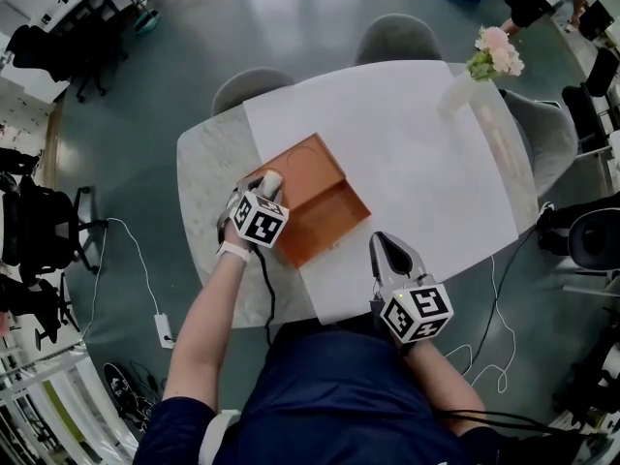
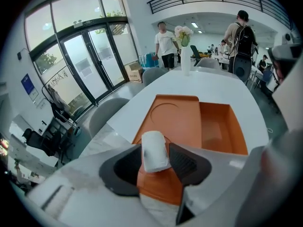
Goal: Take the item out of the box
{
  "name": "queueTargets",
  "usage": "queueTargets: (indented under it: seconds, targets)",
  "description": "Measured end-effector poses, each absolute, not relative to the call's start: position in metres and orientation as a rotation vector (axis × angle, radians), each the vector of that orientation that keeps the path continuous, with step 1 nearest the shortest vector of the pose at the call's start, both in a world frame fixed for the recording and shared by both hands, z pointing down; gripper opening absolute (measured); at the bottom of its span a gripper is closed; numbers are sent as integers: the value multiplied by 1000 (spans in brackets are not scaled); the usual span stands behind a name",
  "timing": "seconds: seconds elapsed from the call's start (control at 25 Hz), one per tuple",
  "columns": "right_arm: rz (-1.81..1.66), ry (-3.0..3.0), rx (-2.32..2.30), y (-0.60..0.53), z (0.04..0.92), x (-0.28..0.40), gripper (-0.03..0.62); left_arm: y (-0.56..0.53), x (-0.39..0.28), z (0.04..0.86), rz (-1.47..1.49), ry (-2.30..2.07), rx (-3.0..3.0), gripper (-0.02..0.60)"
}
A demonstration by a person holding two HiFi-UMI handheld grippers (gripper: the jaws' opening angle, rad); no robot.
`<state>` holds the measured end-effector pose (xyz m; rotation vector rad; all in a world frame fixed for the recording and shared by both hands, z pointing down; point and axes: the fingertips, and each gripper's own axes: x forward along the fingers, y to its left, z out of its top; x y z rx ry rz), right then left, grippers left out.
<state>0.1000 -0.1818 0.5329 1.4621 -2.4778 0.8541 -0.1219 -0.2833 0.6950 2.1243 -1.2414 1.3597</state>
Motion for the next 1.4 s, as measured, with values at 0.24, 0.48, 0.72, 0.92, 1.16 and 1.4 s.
queueTargets:
  seconds: [0.24, 0.48, 0.72, 0.92, 1.16, 1.4]
  targets:
    - [856, -2488, 1456, -181, 531, 99, 2, -282, -127, 681, 1311, -1300, 2128, 247]
    - [847, -2505, 1443, -185, 528, 97, 2, -273, -132, 636, 1159, -1408, 2175, 247]
    - [799, -2550, 1446, -196, 513, 90, 2, -258, -131, 578, 967, -1477, 2244, 247]
    - [745, -2593, 1441, -200, 496, 82, 2, -237, -122, 534, 812, -1477, 2322, 247]
    - [679, -2662, 1427, -206, 465, 73, 2, -214, -111, 471, 554, -1540, 2379, 247]
    - [568, -2755, 1430, -210, 419, 64, 2, -190, -104, 405, 327, -1581, 2452, 247]
